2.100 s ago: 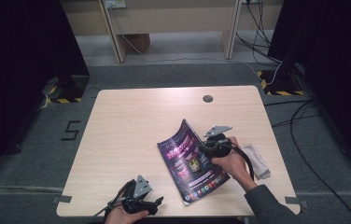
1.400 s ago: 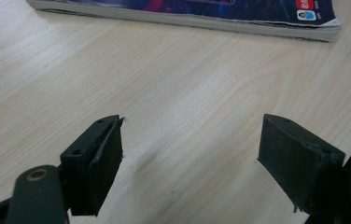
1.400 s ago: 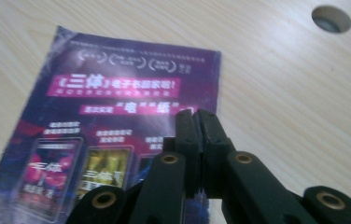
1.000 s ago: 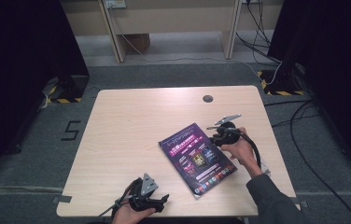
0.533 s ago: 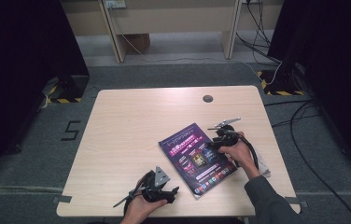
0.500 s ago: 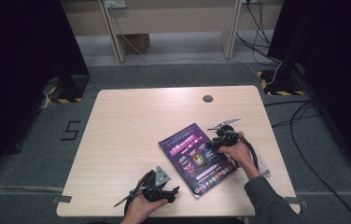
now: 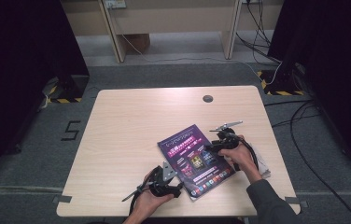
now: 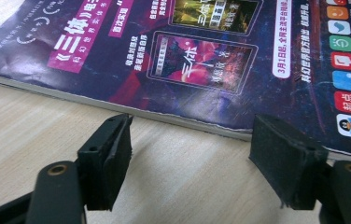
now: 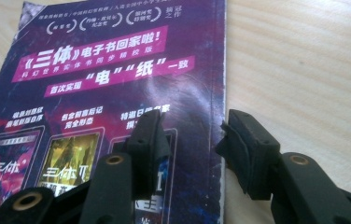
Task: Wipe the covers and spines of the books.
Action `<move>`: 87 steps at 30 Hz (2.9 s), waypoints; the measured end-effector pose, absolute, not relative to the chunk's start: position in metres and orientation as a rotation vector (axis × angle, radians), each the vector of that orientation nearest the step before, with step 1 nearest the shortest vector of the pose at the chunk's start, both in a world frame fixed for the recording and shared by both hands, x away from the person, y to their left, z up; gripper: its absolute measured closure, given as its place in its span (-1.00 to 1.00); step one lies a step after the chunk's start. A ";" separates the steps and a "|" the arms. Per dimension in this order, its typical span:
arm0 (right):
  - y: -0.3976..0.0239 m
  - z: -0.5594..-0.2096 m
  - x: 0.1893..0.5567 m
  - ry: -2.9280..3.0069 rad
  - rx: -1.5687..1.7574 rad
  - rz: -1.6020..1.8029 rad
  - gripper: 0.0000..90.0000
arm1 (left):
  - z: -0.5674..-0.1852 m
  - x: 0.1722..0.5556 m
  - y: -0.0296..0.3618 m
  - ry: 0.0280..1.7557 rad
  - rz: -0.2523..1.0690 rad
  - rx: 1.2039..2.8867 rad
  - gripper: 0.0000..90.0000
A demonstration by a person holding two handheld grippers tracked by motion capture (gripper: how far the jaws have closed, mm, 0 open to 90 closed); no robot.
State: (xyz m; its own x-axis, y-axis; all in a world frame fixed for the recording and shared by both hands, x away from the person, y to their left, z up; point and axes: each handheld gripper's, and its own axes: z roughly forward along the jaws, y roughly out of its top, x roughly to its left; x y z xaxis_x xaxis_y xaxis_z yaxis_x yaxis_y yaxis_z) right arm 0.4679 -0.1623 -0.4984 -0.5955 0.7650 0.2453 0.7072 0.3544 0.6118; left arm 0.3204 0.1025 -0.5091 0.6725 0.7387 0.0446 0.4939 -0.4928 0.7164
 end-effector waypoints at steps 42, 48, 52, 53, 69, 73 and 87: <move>-0.142 -0.467 0.458 2.747 1.184 1.120 0.62 | -0.509 0.316 0.104 0.909 0.456 2.244 -0.37; -0.132 -0.461 0.456 2.744 1.064 0.987 0.78 | -0.509 0.316 0.104 0.909 0.452 2.239 -0.36; -0.127 -0.452 0.454 2.744 1.028 0.955 0.80 | -0.508 0.315 0.103 0.910 0.451 2.217 -0.34; -0.125 -0.449 0.455 2.745 1.003 0.951 0.81 | -0.506 0.315 0.104 0.915 0.455 2.207 -0.33; -0.093 -0.390 0.463 2.656 0.815 0.621 0.86 | -0.495 0.304 0.137 0.957 0.457 2.153 -0.34; -0.090 -0.373 0.468 2.592 0.801 0.537 0.86 | -0.496 0.302 0.146 0.975 0.460 2.149 -0.34; -0.090 -0.341 0.481 2.418 0.777 0.401 0.86 | -0.497 0.298 0.158 0.998 0.457 2.152 -0.33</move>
